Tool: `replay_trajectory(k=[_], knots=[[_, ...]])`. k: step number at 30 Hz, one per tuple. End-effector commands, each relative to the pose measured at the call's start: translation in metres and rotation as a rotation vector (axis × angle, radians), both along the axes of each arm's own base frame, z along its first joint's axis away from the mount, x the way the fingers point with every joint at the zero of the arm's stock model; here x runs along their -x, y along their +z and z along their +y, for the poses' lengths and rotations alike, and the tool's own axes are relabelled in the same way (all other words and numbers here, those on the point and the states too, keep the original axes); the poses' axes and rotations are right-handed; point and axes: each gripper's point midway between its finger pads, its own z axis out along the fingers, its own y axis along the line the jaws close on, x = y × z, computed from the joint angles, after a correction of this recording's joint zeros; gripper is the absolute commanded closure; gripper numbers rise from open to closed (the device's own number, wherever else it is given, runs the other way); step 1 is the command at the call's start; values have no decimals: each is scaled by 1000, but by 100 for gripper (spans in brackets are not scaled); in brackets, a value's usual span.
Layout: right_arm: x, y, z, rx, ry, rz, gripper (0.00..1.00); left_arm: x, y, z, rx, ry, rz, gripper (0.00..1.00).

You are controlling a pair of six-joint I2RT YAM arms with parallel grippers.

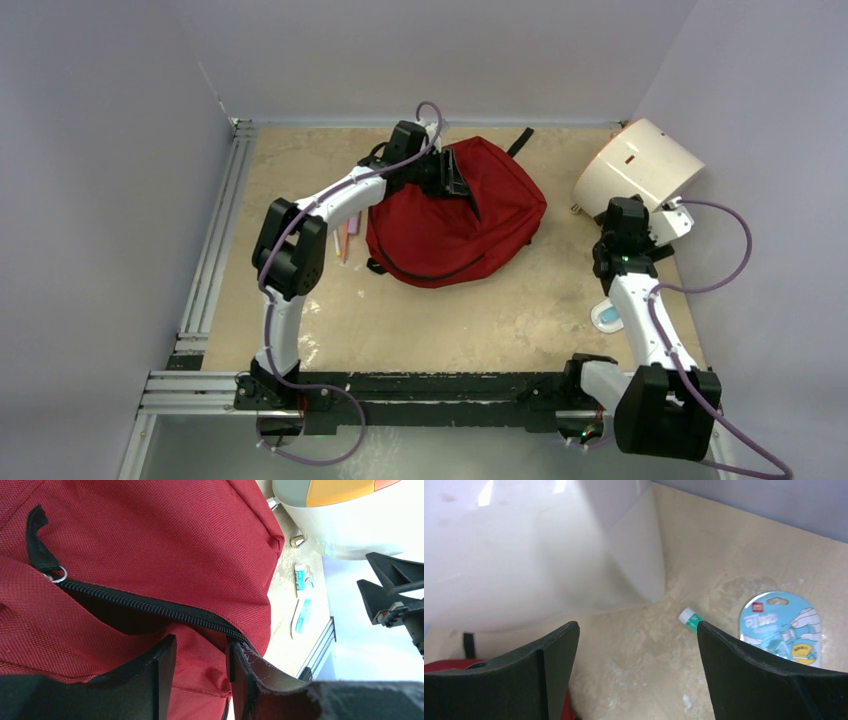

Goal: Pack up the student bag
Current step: Pick up the stationery from the center of the board.

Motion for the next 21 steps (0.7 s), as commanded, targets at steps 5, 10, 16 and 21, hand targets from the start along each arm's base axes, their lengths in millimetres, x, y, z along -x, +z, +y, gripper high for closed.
replay_trajectory(k=[5, 10, 16, 21], knots=[[-2, -34, -34, 2, -18, 93, 9, 2, 24, -9, 47, -56, -31, 61], [-7, -47, -46, -4, -35, 120, 9, 7, 21, -8, 56, -64, -11, 62], [-15, -72, -47, -80, -20, 146, 9, 9, 27, -8, 66, -67, -18, 62], [-12, -95, -39, -129, -2, 186, 9, 10, 33, -7, 71, -65, -32, 62]])
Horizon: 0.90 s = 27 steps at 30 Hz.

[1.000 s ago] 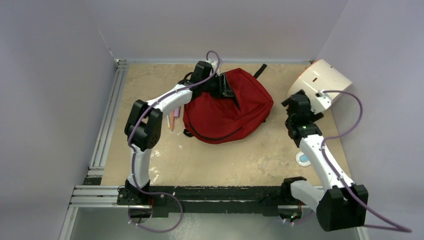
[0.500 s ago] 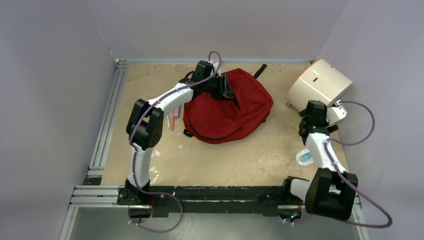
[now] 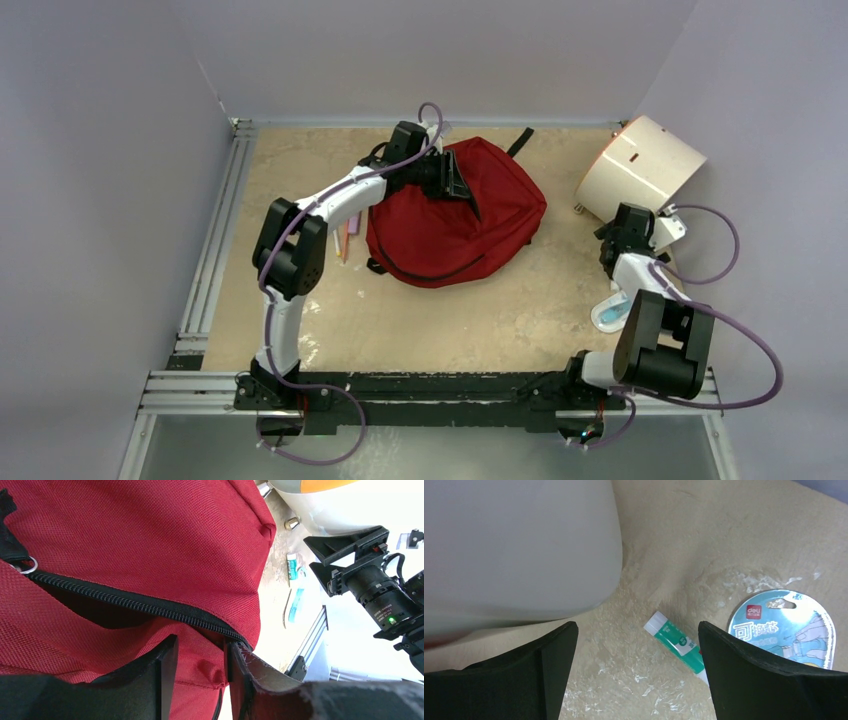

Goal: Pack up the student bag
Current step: Pick up the stationery from the center of the board.

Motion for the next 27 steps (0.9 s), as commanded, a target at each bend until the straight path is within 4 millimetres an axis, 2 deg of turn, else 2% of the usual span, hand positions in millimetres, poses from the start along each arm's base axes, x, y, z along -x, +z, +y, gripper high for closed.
replay_trajectory(k=[1, 14, 17, 22, 27], knots=[[-8, -6, 0, -37, -5, -37, 9, 1, 32, -3, 56, -17, -61, 62], [3, -44, 7, -134, -58, 49, 11, 2, 30, -3, 55, -14, -54, 63], [3, -46, 9, -147, -53, 51, 16, 2, 31, -3, 55, -12, -56, 63], [3, -46, 17, -183, -38, 34, 31, 1, 30, -4, 57, -12, -50, 63], [0, -40, 22, -204, -16, 14, 35, 1, 30, -3, 57, -10, -48, 63]])
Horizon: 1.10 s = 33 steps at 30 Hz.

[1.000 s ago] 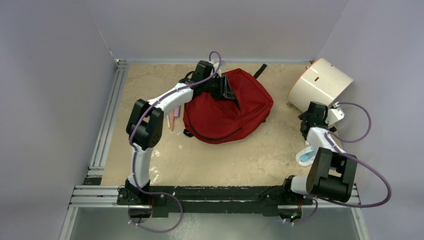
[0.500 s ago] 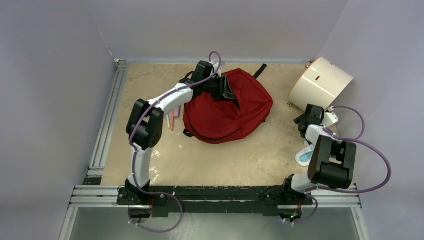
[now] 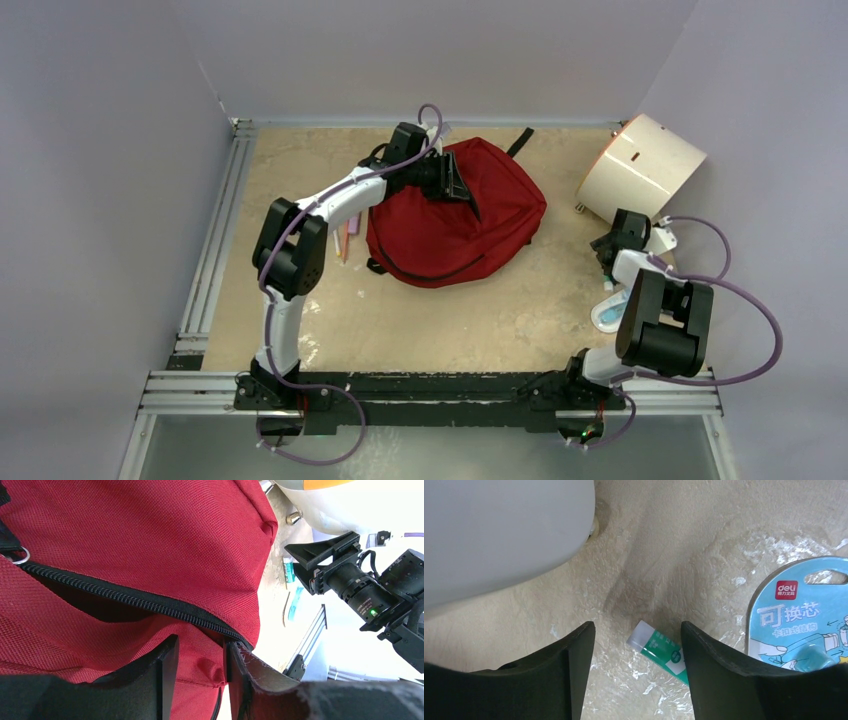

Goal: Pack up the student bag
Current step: Pick up the stationery from the center of the board.

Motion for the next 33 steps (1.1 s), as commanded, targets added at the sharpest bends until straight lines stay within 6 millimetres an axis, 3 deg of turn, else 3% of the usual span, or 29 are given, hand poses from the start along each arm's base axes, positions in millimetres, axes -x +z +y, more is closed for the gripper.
replay_trajectory(k=[1, 6, 10, 13, 17, 24, 27, 31, 33], knots=[[0, 4, 7, -43, 2, -25, 37, -1, 32, -3, 56, -9, -62, 63], [2, 3, 10, -57, 5, -26, 48, -1, 32, -4, 56, -10, -61, 63], [2, 7, 11, -53, 13, -31, 50, 0, 32, -4, 54, -10, -59, 63], [1, 13, 11, -41, 29, -44, 45, 0, 30, -3, 51, -7, -56, 63], [0, 32, 11, -10, 67, -84, 30, 3, 34, 0, 46, -3, -63, 64], [-3, 96, 9, 120, 176, -187, 21, 5, 40, 12, -4, 17, -116, 63], [-6, 113, 17, 133, 263, -192, 20, 7, 38, 15, -12, 18, -117, 64], [-11, 119, 33, 152, 351, -118, 18, 10, 33, 16, -11, 16, -107, 64], [-18, 118, 53, 160, 418, -67, 16, 11, 32, 16, -10, 15, -105, 64]])
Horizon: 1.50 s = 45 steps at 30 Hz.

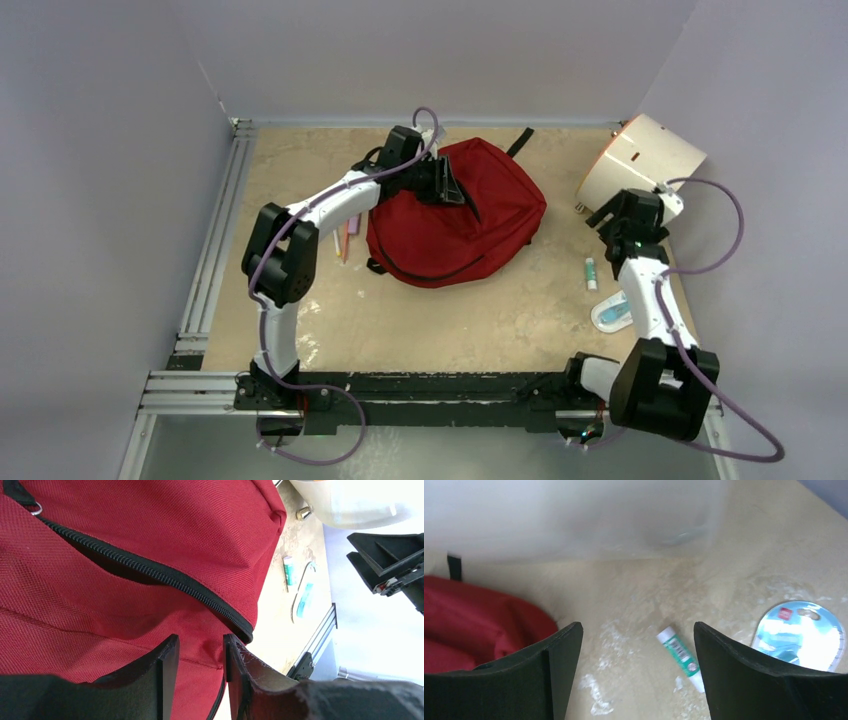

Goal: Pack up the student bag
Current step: Pick up the stationery from the center of the board.

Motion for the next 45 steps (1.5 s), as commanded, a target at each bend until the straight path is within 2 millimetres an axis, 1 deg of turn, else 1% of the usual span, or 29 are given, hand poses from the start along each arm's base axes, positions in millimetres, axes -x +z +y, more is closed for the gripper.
replay_trajectory(k=[1, 4, 5, 6, 7, 9, 11, 15, 17, 19, 22, 25, 29, 33, 37, 39, 41, 42, 45], knots=[[-14, 9, 37, 65, 169, 107, 16, 0, 27, 1, 30, -10, -80, 63], [-26, -3, 67, 80, 256, 200, 13, 0, 27, 1, 32, -11, -81, 64], [-28, -14, 72, 94, 277, 254, 12, 1, 27, 0, 33, -13, -80, 64], [-29, -20, 76, 110, 290, 293, 11, 1, 28, 0, 34, -15, -81, 64], [-29, -25, 76, 130, 299, 332, 11, 1, 28, 0, 34, -17, -82, 64], [-26, -34, 68, 175, 289, 408, 9, 1, 27, 1, 30, -18, -85, 64], [-23, -36, 56, 234, 256, 460, 7, 1, 26, 3, 24, -18, -90, 63], [-29, -26, 49, 242, 180, 417, 6, 1, 24, 5, 25, -24, -89, 64], [-27, -28, 43, 263, 137, 404, 5, 2, 22, 4, 31, -31, -82, 63], [-22, -34, 35, 281, 92, 413, 4, 4, 21, 3, 41, -40, -74, 64], [-22, -46, 30, 236, 89, 425, 2, 6, 19, 2, 55, -55, -58, 64], [-27, -53, 17, 185, 89, 411, 2, 5, 22, 5, 62, -51, -57, 64], [-28, -66, 7, 134, 111, 433, 3, 5, 21, 8, 78, -48, -43, 64], [-31, -80, 12, 74, 151, 440, 7, 4, 20, 10, 89, -47, -32, 64], [-30, -100, 18, 10, 182, 475, 11, 2, 21, 14, 92, -37, -30, 64], [-31, -100, 19, 4, 176, 463, 11, 1, 21, 16, 94, -33, -31, 64], [-34, -91, 18, 6, 154, 421, 12, -1, 22, 18, 95, -28, -32, 64], [-35, -82, 14, 22, 133, 396, 12, -1, 21, 19, 95, -26, -32, 64], [-41, -42, 12, 47, 103, 265, 13, -1, 21, 19, 97, -25, -29, 64]])
